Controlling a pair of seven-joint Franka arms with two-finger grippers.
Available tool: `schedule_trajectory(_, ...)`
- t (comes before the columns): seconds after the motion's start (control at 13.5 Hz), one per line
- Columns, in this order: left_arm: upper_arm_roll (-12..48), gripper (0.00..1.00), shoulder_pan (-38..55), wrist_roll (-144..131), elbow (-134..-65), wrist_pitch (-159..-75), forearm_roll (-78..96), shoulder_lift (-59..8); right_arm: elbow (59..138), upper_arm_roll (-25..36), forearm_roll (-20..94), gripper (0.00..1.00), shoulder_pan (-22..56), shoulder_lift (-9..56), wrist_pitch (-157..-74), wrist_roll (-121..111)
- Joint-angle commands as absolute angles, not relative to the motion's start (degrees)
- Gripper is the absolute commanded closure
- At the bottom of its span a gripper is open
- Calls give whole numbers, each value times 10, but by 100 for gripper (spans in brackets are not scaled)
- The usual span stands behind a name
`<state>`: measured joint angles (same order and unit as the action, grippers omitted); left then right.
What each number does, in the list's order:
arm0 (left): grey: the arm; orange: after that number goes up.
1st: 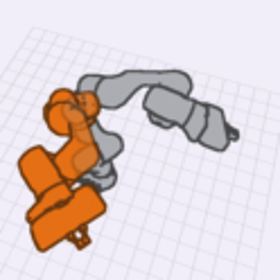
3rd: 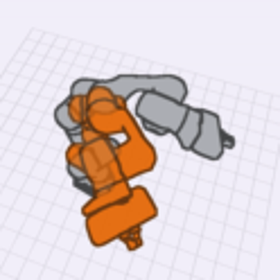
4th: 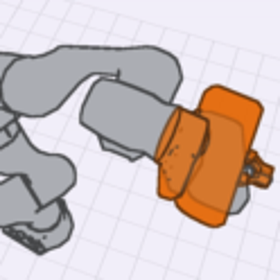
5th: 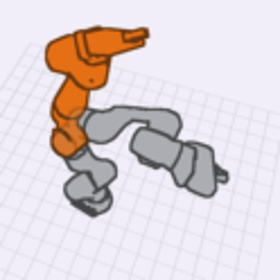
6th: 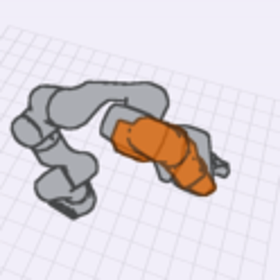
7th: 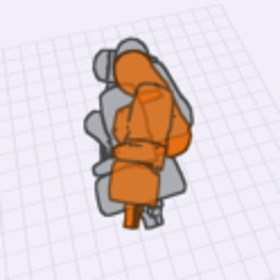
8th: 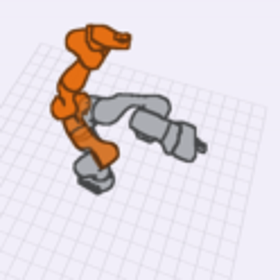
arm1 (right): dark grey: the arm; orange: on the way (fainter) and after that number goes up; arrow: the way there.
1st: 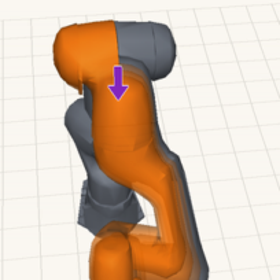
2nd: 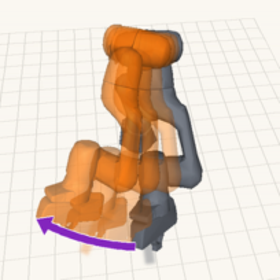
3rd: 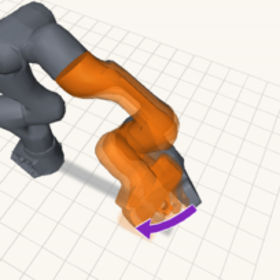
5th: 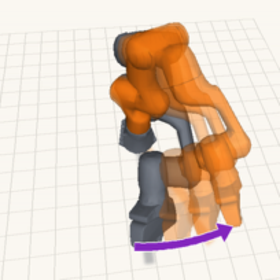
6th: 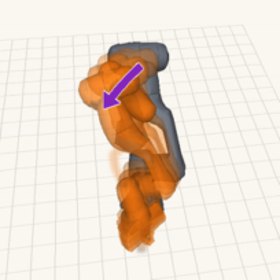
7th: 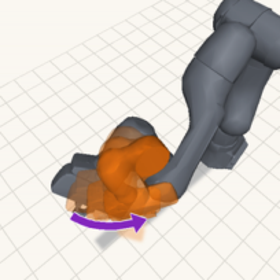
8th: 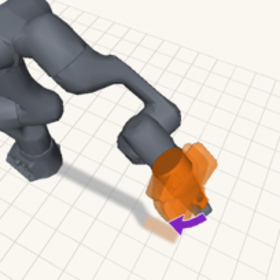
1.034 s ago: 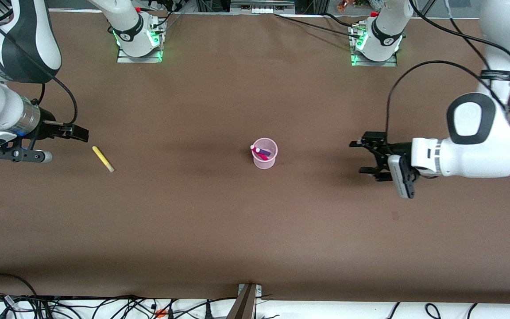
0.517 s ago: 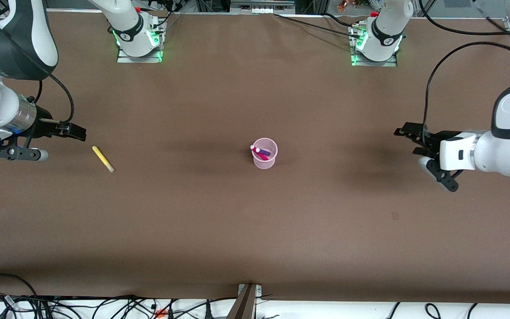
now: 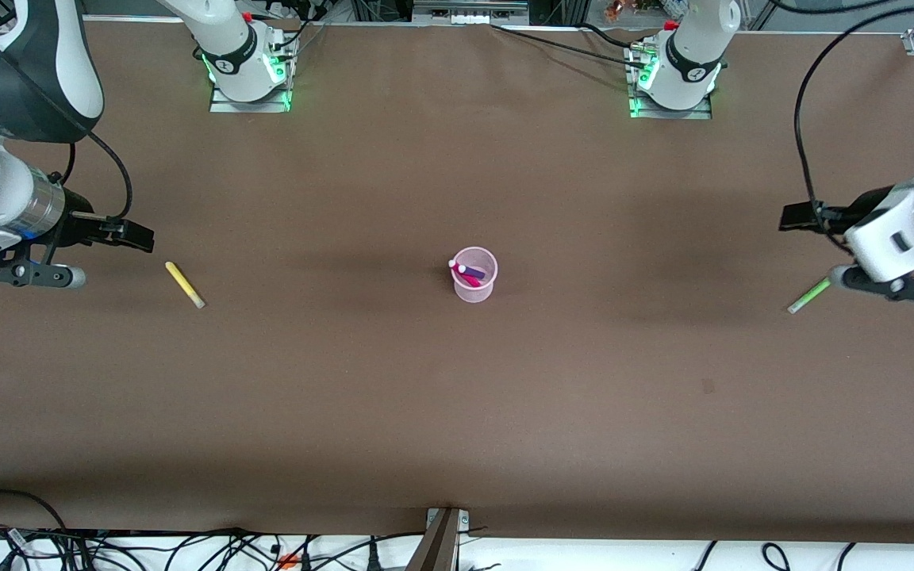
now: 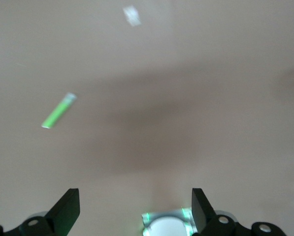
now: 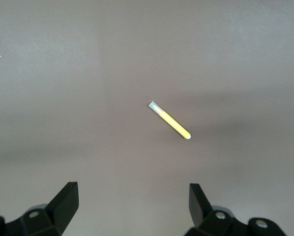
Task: Organize pens into pink holder with both arms
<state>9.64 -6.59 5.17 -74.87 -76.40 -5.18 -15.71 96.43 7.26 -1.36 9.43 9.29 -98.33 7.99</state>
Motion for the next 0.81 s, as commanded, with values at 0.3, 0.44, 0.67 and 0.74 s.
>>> schedule_trajectory(0.3,2,0,17,5,-936,-900,-67,12,975,77,-7,1,98,79,-985,71)
schedule_trajectory(0.44,-11,0,32,5,-933,-902,-66,15,974,77,-7,1,98,81,-987,71)
schedule_trajectory(0.67,-10,0,27,2,-931,-902,-59,15,975,77,-7,1,98,81,-987,71)
schedule_trajectory(0.74,-11,0,23,1,-930,-901,-29,16,975,77,-7,1,98,81,-988,71)
